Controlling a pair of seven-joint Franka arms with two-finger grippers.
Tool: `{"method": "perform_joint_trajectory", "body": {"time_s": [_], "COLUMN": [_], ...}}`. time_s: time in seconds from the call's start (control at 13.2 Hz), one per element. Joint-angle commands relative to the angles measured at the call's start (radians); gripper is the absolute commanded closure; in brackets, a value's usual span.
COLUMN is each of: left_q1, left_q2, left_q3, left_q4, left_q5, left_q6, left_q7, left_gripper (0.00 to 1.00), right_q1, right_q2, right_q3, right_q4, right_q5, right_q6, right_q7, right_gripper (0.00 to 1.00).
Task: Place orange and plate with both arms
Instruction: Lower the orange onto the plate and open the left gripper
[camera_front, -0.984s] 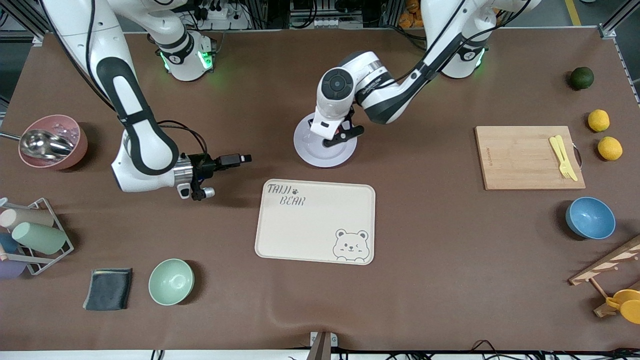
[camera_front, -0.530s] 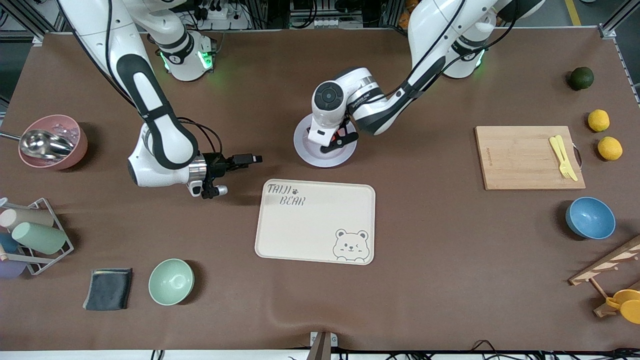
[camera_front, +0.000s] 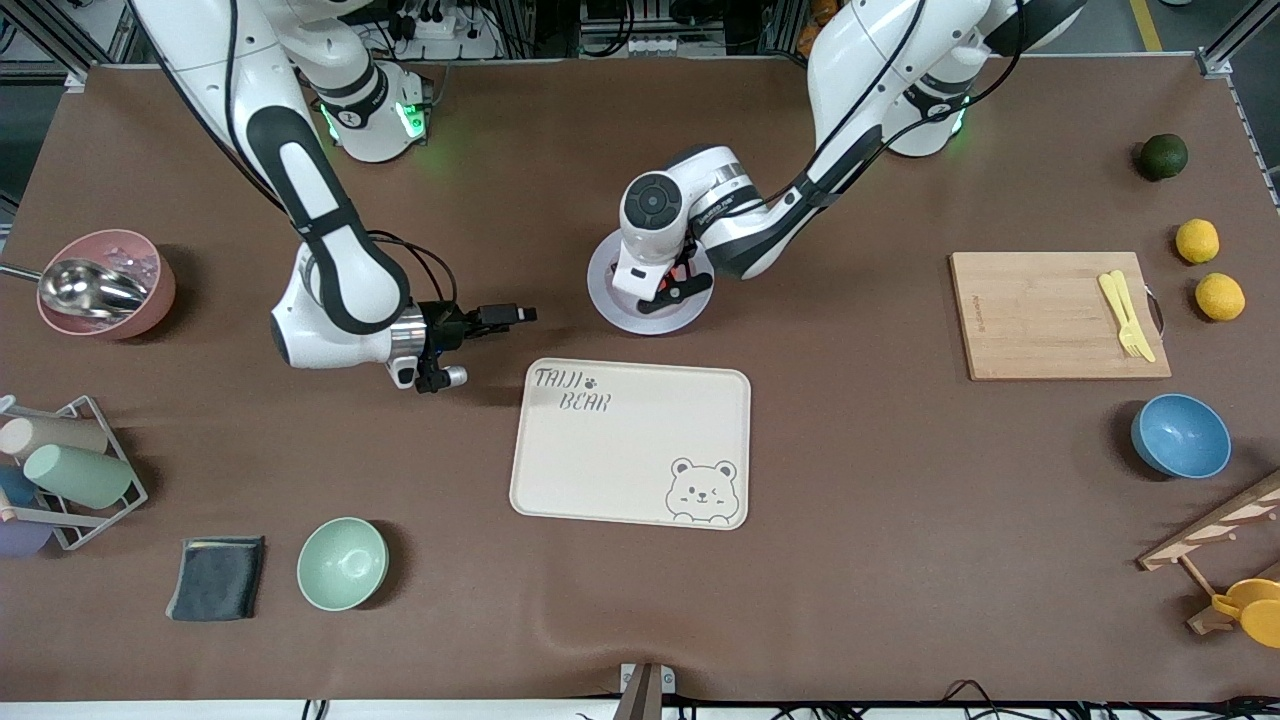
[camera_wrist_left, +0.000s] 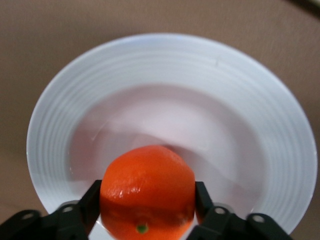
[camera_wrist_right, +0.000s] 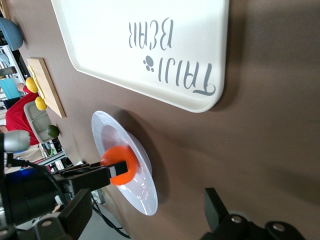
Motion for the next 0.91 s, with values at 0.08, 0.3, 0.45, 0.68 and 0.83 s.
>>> {"method": "perform_joint_trajectory", "body": {"time_s": [0.08,0.3,0.45,0.68,0.83], "left_q1": [0.010,0.032,0.097,0.136,0.180], "left_q2": [-0.037,-0.144,-0.213,-0.258,-0.258], "left_q3": [0.012,0.012,0.009,0.017,0.045], "left_q4": [0.042,0.100,0.146,0.213,0.276], "left_q5": [0.029,0.026,0.026,0.031,0.031], "left_q6": [-0.021,-0.154,-0.222,-0.283,-0.311], "left_q7": [-0.016,-0.018,0.008,0.036,0.109], "left_gripper": [0.00,0.00,0.00,0.00,0.00], "right_q1": [0.054,0.056,0.074,0.129,0.160], "right_q2": [-0.026,-0.023,-0.020,-0.011,-0.009], "right_q3": [-0.009,-0.008,-0.009,-0.008,-0.008], "right_q4": [-0.037,-0.048,-0.063,-0.072,-0.085], "right_q5": [0.074,0.091,0.124,0.143,0.190], "right_q6": [0.033,0.041,0.045,0.099,0.111], "right_q7": [-0.022,-0.073,-0.103,-0.111,-0.145], "right_gripper": [0.01,0.01,0.02,0.10,0.10]}}
